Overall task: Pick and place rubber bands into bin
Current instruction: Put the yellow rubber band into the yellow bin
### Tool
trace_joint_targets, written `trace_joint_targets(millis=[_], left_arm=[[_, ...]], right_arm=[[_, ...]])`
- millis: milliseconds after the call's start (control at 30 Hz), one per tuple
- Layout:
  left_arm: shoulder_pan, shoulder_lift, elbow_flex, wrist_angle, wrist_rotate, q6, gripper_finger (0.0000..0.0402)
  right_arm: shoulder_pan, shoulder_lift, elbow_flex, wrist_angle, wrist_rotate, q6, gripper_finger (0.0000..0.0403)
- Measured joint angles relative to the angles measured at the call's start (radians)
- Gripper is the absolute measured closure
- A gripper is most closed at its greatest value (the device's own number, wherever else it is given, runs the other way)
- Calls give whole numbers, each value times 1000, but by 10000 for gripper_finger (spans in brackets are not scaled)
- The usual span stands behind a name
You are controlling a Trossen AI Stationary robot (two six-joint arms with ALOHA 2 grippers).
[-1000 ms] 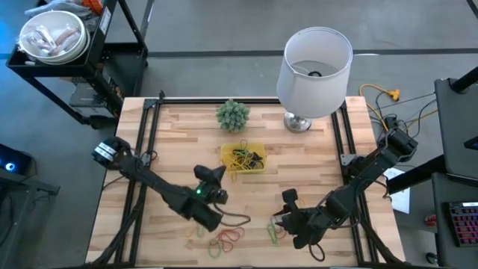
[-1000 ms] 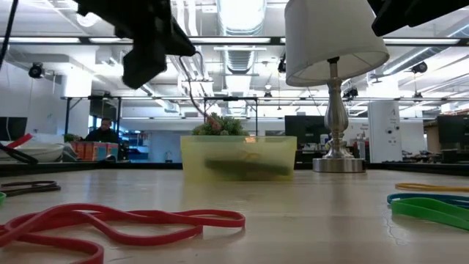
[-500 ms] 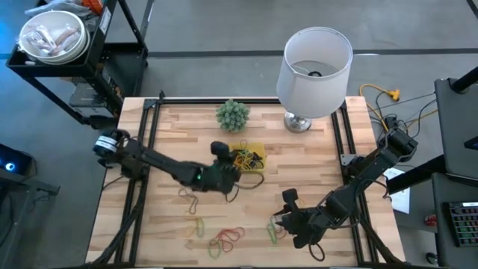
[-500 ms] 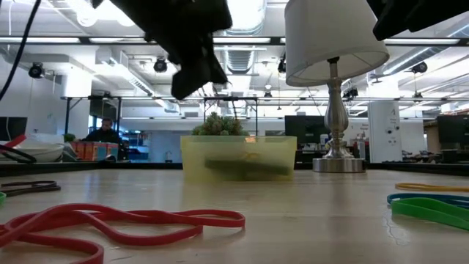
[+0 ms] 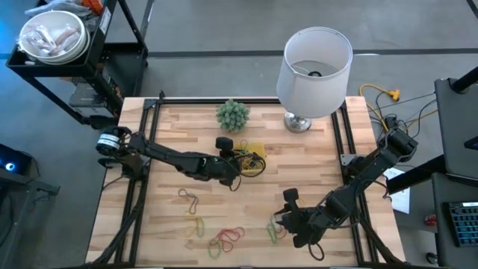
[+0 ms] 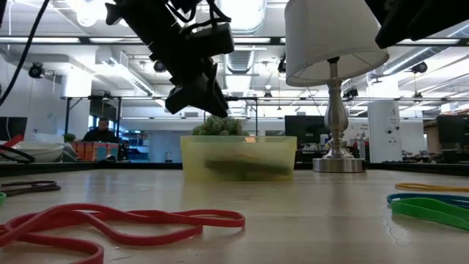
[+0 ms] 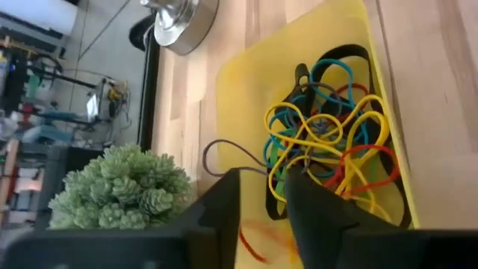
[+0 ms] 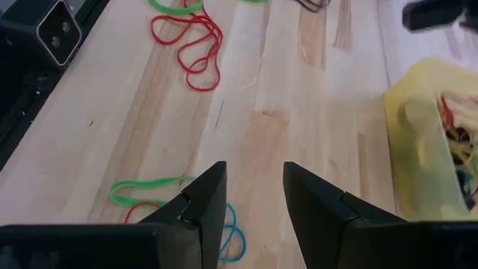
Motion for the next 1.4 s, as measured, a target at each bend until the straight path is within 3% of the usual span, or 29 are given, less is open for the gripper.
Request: trace_joint_targets(millis=[167, 367, 567, 700, 1100, 1400], left_arm=[[-8, -8, 0, -26, 5, -55, 268], [-63, -21, -1, -75, 16, -135, 258], [-135, -22, -1, -73, 15, -140, 257], [-186, -31, -1, -107, 14, -144, 257], [-304, -144, -17, -343, 1, -458, 257], [-347, -193, -69, -348, 0, -531, 257]], right_arm=[[0, 0, -14, -150, 0, 205, 275], [0, 0, -87, -264, -8, 424, 275], [-22, 0, -154, -245, -19, 489, 275], [-60, 0, -209, -193, -84, 514, 275], [-162, 0, -262, -125, -220, 518, 275], [-236, 81, -253, -125, -338, 558, 283]])
